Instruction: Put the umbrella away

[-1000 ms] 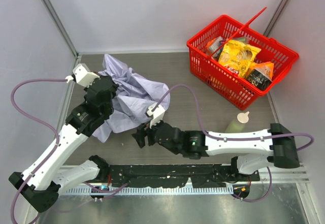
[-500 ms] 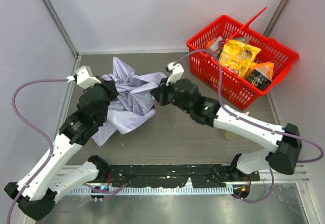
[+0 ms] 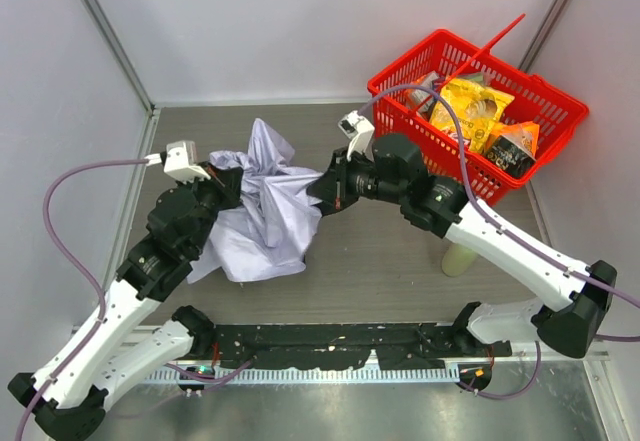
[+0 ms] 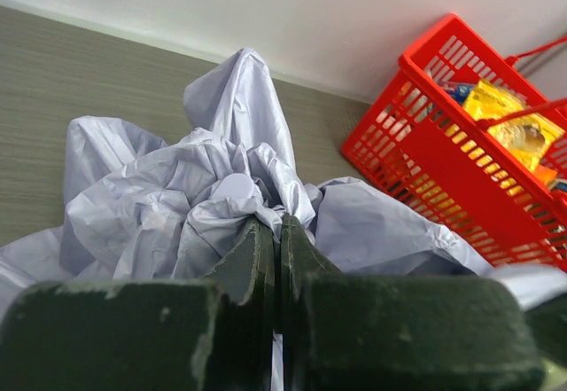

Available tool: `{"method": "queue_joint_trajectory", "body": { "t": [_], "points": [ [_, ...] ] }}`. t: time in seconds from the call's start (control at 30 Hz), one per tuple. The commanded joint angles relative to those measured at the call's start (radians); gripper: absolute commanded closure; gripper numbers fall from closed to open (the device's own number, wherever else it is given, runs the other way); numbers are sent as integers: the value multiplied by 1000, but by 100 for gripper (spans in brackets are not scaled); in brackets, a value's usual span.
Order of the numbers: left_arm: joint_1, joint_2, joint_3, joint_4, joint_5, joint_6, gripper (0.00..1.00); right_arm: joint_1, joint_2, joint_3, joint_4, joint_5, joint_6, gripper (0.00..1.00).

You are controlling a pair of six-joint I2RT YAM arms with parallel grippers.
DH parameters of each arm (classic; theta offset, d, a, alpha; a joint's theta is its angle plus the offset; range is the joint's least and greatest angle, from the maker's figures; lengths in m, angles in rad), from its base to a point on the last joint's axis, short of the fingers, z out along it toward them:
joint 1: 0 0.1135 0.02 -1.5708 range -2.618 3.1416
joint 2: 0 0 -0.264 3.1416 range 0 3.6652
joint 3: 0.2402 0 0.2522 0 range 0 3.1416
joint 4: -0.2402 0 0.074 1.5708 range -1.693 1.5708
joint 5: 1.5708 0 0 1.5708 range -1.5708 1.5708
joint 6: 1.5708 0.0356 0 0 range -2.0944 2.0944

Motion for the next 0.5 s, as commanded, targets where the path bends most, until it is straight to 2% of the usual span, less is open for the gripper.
{"method": "queue_joint_trajectory", "body": {
  "t": [0.0, 0.13, 0.17, 0.2, 0.27, 0.3, 0.33, 0.43, 0.47],
  "points": [
    [5, -69, 2, 107, 64, 71, 100, -108, -8, -9, -109, 81, -137, 99],
    [5, -104, -1, 90, 43, 45, 100, -130, -37, -103, -66, 188, -160, 98],
    [5, -107, -3, 88, 31, 27, 100, -132, -22, -91, -93, 191, -141, 92],
    [4, -104, -4, 84, 8, -4, 100, -132, -16, -86, -100, 165, -125, 78],
    [4, -93, -10, 76, -80, -67, 100, -121, -17, -110, -19, 24, -40, 61],
    [4, -86, -23, 100, -115, -73, 100, -101, -49, -171, 19, -32, 44, 56],
    [5, -81, -33, 132, -140, -70, 100, -87, -78, -216, 119, -62, 88, 45],
    [5, -43, -35, 185, -230, -84, 100, 29, -244, -444, 346, -13, 250, 28],
    [4, -23, -20, 179, -252, -93, 100, 58, -282, -527, 483, 16, 289, 22]
  ]
}}
